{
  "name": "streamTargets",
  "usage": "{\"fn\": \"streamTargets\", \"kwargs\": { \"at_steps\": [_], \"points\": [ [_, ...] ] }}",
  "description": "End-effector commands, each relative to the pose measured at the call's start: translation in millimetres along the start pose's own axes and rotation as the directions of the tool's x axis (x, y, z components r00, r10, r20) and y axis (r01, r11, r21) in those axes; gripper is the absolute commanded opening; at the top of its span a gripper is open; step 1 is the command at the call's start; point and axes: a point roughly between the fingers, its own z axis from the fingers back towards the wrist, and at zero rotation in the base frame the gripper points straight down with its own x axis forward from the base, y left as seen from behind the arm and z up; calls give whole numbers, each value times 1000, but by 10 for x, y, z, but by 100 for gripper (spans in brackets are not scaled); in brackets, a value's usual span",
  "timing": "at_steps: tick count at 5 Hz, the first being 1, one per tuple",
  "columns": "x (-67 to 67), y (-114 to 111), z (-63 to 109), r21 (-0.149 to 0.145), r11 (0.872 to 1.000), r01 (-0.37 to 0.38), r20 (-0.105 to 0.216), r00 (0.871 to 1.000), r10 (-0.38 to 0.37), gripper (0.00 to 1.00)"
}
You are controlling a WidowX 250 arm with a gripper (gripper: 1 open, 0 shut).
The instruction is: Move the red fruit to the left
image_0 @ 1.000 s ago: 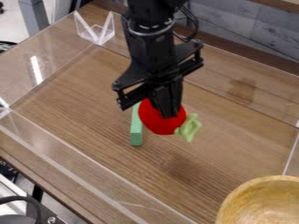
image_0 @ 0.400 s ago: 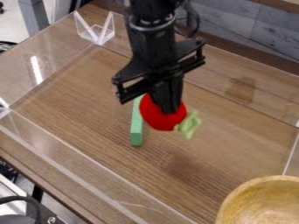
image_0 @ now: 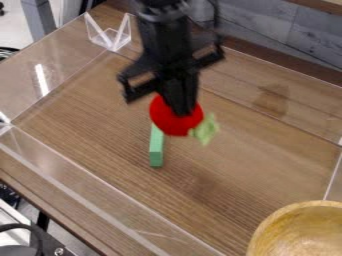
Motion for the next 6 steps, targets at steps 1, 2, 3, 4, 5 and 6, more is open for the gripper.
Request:
{"fn": "streamTargets", "kwargs": {
  "at_steps": [1,2,3,4,5,6],
  "points": [
    [367,119,249,-46,998,-30,45,998,32,0],
    [562,246,188,-45,992,-118,80,989,122,0],
    [705,311,59,-40,980,-195,112,974,199,0],
    [804,326,-78,-33,967,-254,138,957,256,0],
    [980,188,-159,-32,963,-268,155,950,269,0],
    [1140,56,-214,-33,958,-286,167,943,287,0]
  ]
}}
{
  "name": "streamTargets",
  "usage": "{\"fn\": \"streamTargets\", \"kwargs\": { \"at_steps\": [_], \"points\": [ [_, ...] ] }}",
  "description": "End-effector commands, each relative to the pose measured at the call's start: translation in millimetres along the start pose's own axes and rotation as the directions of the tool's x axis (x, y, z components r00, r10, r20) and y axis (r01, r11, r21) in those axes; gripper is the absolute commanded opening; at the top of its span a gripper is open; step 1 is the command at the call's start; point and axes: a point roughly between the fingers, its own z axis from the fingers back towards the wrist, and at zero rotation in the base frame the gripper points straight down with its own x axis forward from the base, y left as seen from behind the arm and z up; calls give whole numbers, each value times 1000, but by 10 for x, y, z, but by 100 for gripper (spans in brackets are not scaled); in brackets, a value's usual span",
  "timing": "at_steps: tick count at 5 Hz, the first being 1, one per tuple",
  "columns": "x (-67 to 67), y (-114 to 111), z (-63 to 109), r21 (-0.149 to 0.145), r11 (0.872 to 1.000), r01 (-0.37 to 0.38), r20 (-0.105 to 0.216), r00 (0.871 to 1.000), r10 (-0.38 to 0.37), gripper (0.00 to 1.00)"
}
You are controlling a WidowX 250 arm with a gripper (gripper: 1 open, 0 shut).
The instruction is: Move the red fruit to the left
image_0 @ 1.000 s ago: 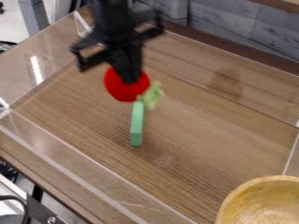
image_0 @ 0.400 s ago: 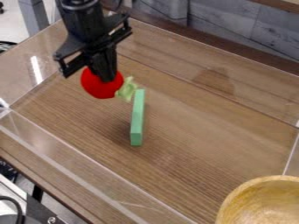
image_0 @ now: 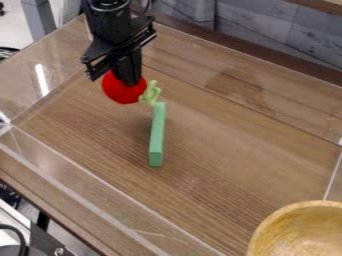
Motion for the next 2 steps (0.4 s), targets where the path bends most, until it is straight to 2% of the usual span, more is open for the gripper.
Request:
{"fn": "streamTargets", "kwargs": {
  "at_steps": [1,2],
  "points": [
    [255,-208,61,-37,999,38,28,999,-37,0],
    [461,-279,6,-32,997,74,32,997,-73,0]
  ]
}}
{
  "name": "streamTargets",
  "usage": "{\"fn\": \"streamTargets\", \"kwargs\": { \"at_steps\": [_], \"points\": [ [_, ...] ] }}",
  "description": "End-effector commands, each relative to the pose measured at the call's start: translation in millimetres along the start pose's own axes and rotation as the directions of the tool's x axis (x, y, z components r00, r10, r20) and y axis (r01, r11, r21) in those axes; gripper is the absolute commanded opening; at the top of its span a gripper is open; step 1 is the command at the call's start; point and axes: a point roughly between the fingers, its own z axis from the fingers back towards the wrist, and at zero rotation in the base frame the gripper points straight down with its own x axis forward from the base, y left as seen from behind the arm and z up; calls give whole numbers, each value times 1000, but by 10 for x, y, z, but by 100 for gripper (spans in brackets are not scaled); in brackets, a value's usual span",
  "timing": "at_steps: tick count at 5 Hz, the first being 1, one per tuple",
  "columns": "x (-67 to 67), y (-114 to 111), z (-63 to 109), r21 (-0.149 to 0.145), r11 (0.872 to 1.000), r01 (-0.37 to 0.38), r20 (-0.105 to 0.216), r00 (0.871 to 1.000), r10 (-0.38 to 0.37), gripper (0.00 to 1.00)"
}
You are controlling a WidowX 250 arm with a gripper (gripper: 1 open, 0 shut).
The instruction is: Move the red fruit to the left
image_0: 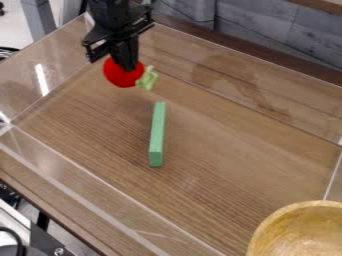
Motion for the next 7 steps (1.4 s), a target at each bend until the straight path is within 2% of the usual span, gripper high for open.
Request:
{"fn": "streamTargets", "kwargs": {
  "at_steps": [1,2,4,6,7],
  "points": [
    [209,-88,75,-32,1000,-1,53,999,3,0],
    [326,-116,7,-22,1000,-19,65,998,20,0],
    [392,-151,-139,-8,999,42,57,998,-41,0],
    [369,-121,-82,14,997,-76,65,995,75,0],
    [424,-18,-203,23,993,-113,69,991,111,0]
  ]
}}
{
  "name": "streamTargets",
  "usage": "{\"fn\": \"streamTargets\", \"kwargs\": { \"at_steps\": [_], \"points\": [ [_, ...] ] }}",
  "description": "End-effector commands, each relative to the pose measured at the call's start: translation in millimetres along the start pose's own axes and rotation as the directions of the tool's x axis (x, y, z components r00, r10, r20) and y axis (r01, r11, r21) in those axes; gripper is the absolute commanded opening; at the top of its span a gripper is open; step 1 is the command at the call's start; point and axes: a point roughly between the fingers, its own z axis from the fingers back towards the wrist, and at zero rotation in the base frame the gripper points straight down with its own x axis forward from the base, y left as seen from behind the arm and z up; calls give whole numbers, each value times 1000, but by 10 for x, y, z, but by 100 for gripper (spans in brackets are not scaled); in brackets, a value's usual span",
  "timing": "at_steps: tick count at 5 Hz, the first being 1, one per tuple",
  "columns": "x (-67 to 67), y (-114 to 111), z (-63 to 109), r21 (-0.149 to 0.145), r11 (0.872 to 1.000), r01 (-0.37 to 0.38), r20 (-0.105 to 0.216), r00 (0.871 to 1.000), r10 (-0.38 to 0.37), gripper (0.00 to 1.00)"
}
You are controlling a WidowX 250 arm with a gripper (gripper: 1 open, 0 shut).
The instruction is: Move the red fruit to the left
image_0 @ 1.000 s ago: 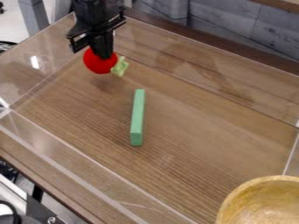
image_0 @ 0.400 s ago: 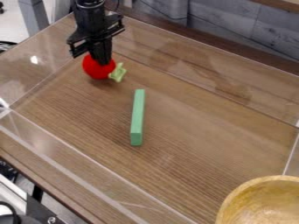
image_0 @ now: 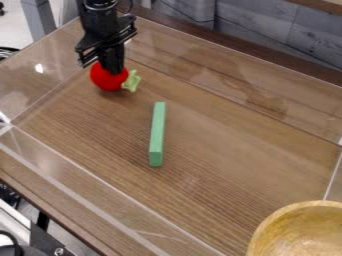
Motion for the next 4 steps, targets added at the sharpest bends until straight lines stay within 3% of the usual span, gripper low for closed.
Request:
{"fn": "streamTargets", "kwargs": {
  "at_steps": [1,3,4],
  "points": [
    [109,55,-31,-18,999,-30,27,999,30,0],
    [17,238,-185,-3,999,-46,43,998,46,0],
    [-19,273,-229,16,989,-148,60,987,147,0]
  ]
}}
